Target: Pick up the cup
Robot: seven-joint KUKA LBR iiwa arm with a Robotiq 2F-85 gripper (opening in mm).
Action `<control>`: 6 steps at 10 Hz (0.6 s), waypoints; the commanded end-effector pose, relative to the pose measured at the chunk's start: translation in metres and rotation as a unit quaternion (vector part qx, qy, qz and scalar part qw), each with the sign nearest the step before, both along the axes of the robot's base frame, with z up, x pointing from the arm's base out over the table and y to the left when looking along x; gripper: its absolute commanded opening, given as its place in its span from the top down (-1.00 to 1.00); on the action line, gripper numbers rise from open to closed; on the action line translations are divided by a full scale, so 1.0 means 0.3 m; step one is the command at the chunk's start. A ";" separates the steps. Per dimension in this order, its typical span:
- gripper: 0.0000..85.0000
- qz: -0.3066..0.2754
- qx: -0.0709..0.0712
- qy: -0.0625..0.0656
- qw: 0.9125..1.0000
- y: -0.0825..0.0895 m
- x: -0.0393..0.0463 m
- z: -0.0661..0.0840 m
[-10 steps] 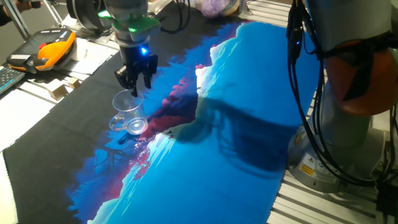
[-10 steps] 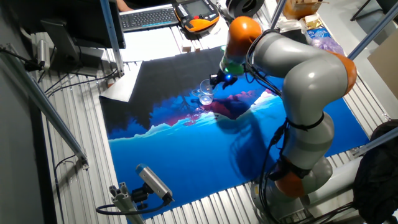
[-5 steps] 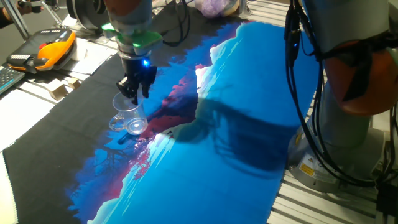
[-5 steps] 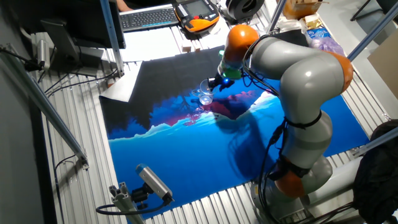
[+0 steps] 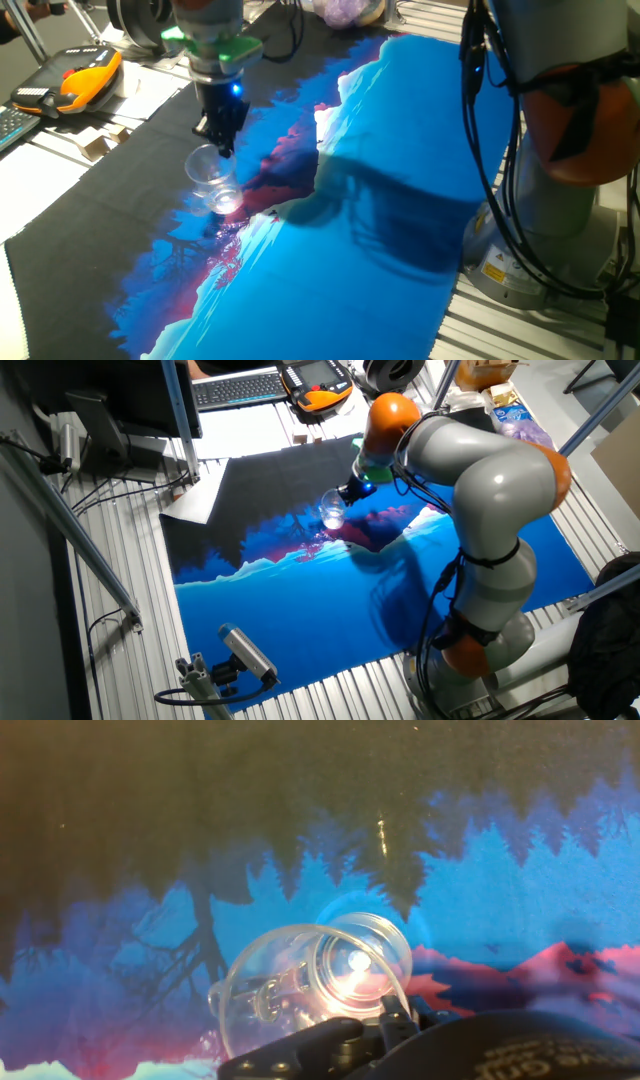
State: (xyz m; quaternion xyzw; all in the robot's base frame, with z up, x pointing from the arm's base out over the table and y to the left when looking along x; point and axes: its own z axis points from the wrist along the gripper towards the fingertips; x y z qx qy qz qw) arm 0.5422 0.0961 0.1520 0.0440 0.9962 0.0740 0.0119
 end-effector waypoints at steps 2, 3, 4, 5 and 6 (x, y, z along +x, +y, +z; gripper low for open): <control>1.00 0.004 -0.009 0.008 1.000 0.008 -0.009 0.030; 1.00 0.002 -0.007 0.010 1.000 0.008 -0.011 0.055; 1.00 0.004 -0.001 0.017 1.000 -0.002 -0.014 0.095; 1.00 0.006 0.003 0.025 1.000 -0.012 -0.014 0.139; 1.00 0.008 0.005 0.033 0.999 -0.025 -0.013 0.188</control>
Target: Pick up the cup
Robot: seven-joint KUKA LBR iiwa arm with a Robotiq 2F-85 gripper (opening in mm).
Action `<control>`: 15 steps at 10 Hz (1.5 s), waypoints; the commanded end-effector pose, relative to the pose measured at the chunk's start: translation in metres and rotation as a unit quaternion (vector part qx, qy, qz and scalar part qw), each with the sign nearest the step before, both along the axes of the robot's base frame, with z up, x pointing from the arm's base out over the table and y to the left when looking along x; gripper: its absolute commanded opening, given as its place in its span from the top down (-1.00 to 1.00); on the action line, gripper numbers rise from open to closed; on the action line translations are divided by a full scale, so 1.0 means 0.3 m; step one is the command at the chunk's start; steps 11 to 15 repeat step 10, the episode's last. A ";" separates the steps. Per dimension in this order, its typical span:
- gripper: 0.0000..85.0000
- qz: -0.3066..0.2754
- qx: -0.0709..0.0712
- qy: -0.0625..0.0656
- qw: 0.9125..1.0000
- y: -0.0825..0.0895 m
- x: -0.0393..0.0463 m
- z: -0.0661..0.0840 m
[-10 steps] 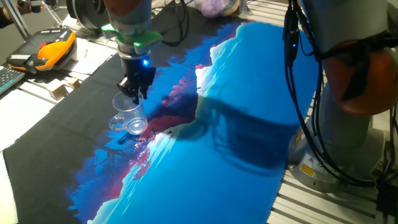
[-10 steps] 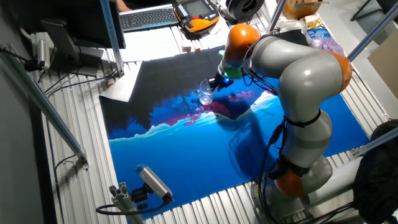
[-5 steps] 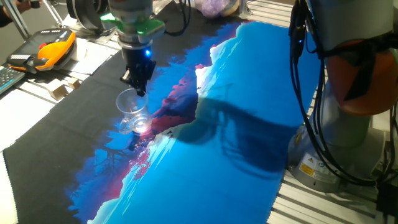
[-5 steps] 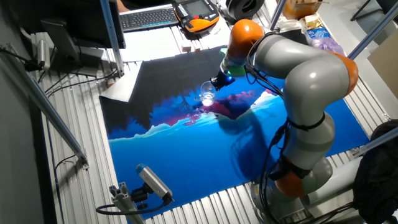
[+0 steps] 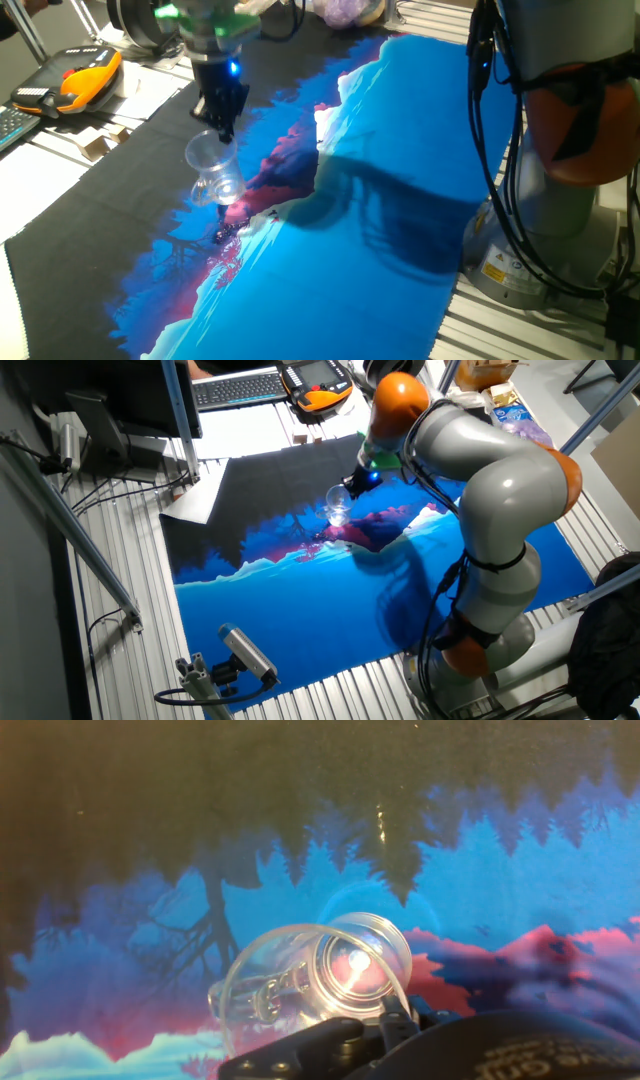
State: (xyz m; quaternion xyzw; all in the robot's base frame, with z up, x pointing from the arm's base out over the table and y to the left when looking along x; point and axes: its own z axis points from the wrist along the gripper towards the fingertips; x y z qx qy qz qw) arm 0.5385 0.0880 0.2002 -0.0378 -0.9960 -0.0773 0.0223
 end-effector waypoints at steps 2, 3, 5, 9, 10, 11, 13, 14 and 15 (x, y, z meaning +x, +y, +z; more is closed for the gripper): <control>1.00 0.007 -0.004 0.005 1.000 -0.020 0.002 0.093; 1.00 0.008 -0.004 0.005 1.000 -0.019 -0.001 0.094; 1.00 0.010 -0.004 0.003 1.000 -0.025 -0.015 0.121; 1.00 0.006 -0.007 0.006 1.000 -0.016 -0.016 0.132; 1.00 0.006 -0.007 0.005 1.000 -0.016 -0.016 0.132; 1.00 0.006 -0.007 0.005 1.000 -0.016 -0.016 0.132; 1.00 0.006 -0.007 0.005 1.000 -0.016 -0.016 0.132; 1.00 0.006 -0.007 0.005 1.000 -0.016 -0.016 0.132; 1.00 0.006 -0.007 0.005 1.000 -0.016 -0.016 0.132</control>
